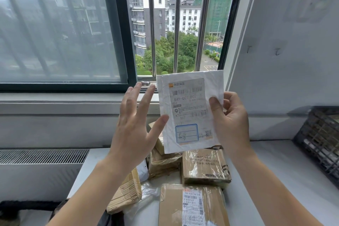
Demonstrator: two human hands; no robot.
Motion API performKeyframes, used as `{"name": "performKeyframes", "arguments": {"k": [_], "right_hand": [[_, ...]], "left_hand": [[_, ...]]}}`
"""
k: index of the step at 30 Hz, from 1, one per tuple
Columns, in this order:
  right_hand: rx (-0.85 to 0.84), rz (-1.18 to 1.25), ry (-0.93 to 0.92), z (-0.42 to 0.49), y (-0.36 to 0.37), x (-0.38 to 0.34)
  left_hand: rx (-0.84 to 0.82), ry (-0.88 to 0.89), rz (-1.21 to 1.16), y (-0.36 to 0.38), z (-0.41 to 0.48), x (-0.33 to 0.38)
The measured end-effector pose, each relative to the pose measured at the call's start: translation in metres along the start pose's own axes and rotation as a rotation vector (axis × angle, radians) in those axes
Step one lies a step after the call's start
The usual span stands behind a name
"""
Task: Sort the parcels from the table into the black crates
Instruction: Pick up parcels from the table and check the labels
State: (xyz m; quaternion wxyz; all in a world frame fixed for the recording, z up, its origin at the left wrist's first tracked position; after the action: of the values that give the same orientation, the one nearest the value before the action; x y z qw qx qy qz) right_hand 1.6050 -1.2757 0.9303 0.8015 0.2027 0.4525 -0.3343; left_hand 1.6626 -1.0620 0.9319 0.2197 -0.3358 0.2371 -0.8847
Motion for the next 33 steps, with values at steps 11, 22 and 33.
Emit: {"name": "performKeyframes", "arguments": {"k": [11,22,33], "right_hand": [[-0.063,0.084,0.035,0.021,-0.045,0.013],[0.033,-0.058,0.005,0.003,-0.084,-0.010],[0.193,-0.518,0.045,-0.005,-0.219,-0.003]], "left_hand": [[0.032,-0.045,0.045,0.031,-0.010,0.047],[-0.082,0.004,0.019,0.029,-0.015,0.068],[-0.376,0.192,0.114,0.128,-0.041,0.147]]}}
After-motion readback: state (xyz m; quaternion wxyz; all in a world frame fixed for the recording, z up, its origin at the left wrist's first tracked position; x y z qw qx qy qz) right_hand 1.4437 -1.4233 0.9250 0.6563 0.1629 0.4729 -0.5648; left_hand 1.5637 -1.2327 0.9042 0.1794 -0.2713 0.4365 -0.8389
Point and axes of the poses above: each hand's wrist, its own z-axis towards the middle knuckle, its own y-axis out of the palm, x = y × z, the point moved 3 cm from there along z, towards the middle knuckle, and after that the axes turned 6 degrees about x, right-handed, at the moved point
